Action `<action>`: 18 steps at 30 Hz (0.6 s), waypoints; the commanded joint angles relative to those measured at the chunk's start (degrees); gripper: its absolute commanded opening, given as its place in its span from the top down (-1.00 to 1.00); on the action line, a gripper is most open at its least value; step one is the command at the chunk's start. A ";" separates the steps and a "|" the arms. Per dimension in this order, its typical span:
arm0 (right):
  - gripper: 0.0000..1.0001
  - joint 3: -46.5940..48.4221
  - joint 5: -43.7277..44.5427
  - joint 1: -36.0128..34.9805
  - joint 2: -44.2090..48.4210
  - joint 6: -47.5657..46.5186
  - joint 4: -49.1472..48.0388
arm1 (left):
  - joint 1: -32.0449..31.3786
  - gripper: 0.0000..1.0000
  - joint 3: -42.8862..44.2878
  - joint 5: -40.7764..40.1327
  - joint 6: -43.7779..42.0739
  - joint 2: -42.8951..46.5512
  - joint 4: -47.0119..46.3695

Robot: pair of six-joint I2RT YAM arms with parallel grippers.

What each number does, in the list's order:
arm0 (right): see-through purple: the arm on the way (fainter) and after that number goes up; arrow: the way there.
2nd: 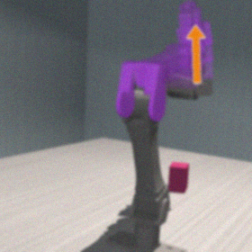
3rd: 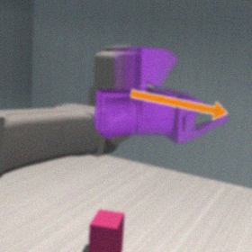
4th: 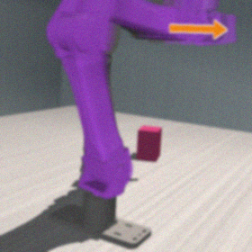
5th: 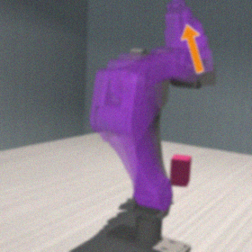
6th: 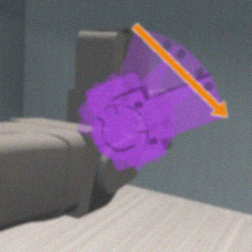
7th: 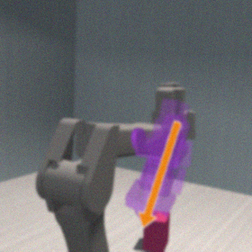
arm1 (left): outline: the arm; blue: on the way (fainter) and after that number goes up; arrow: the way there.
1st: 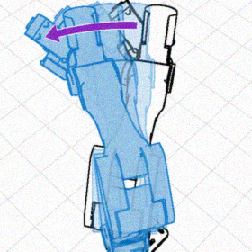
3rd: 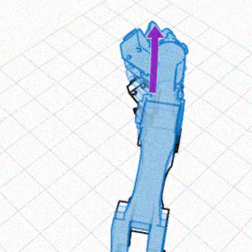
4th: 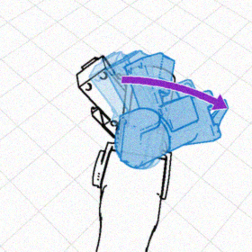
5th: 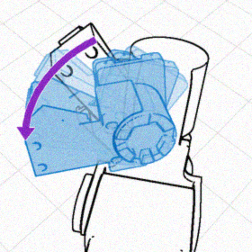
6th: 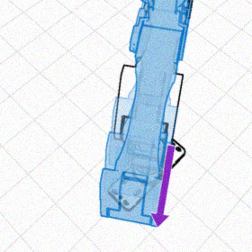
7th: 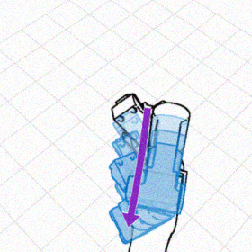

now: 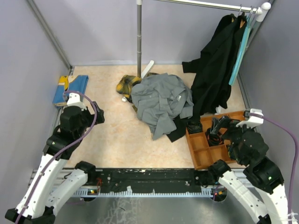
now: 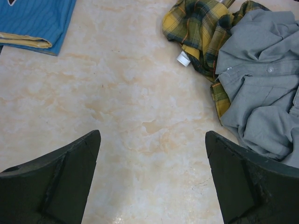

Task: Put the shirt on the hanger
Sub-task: Adjust the shirt at the center of the board.

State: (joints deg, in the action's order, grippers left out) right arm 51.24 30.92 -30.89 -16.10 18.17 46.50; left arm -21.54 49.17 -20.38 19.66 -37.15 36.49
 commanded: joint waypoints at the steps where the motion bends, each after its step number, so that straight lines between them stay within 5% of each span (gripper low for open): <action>1: -0.98 4.77 -2.88 1.09 -0.03 -1.22 -0.39 | -0.52 -0.98 1.87 1.77 1.69 -0.38 0.28; 11: -0.98 21.85 -7.75 1.51 -6.62 -9.66 2.15 | -0.75 -0.98 1.00 2.22 2.97 -0.45 0.51; 18: -0.98 37.51 -14.65 1.66 -21.50 -16.59 5.59 | -0.82 -0.98 0.61 1.99 2.90 -0.18 0.76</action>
State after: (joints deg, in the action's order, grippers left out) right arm 81.25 21.98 -29.89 -27.68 8.08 49.56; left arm -22.06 49.17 -18.76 22.22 -37.82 36.51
